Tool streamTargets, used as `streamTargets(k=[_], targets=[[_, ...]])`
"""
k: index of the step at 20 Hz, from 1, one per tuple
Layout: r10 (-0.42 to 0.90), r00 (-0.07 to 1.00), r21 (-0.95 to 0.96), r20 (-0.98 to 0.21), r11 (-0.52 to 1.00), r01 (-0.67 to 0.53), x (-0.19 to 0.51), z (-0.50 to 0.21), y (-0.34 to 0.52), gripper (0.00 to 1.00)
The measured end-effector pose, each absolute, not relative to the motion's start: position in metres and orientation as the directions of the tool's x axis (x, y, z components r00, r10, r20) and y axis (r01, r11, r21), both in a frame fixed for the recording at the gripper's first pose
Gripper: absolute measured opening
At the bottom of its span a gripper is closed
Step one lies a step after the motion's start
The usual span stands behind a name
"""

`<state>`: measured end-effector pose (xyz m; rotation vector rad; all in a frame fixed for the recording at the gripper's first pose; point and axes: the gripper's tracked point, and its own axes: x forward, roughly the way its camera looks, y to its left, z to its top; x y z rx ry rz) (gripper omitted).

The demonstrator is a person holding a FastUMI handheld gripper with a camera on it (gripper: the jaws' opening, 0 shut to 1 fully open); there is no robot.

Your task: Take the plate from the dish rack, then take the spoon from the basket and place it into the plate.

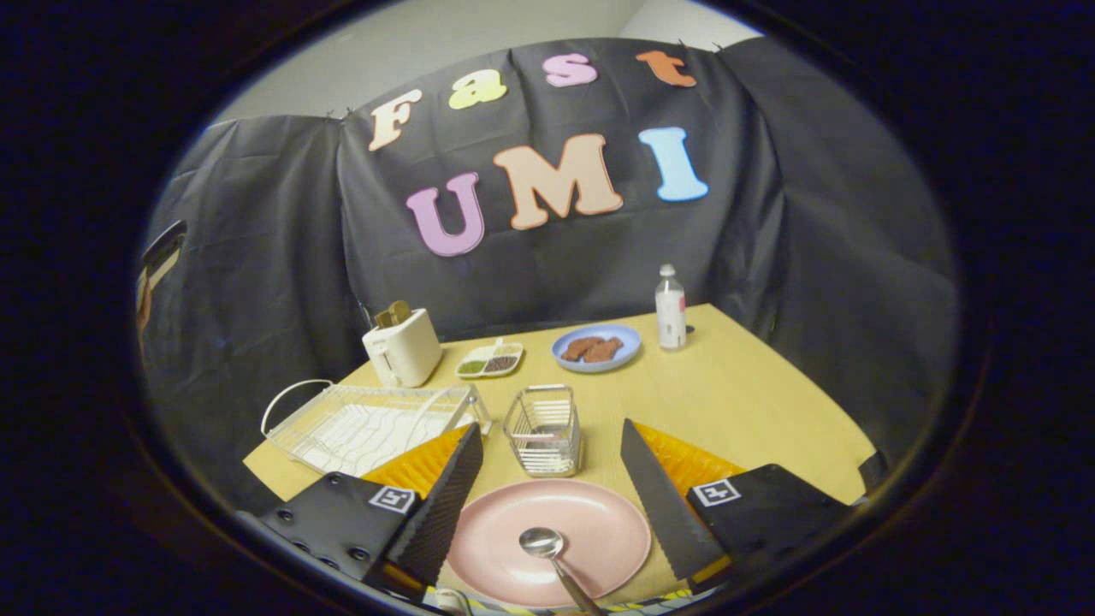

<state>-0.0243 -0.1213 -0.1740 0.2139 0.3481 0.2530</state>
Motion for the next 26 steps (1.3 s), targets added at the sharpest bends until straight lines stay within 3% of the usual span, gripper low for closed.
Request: streamTargets(k=[10,26], targets=[[0.161,0.980,0.162,-0.118,0.977,-0.140,-0.033,-0.045,-0.077,1.00],[0.136,0.990,0.112,-0.047,0.985,-0.130,-0.055,0.001,-0.009,1.00]])
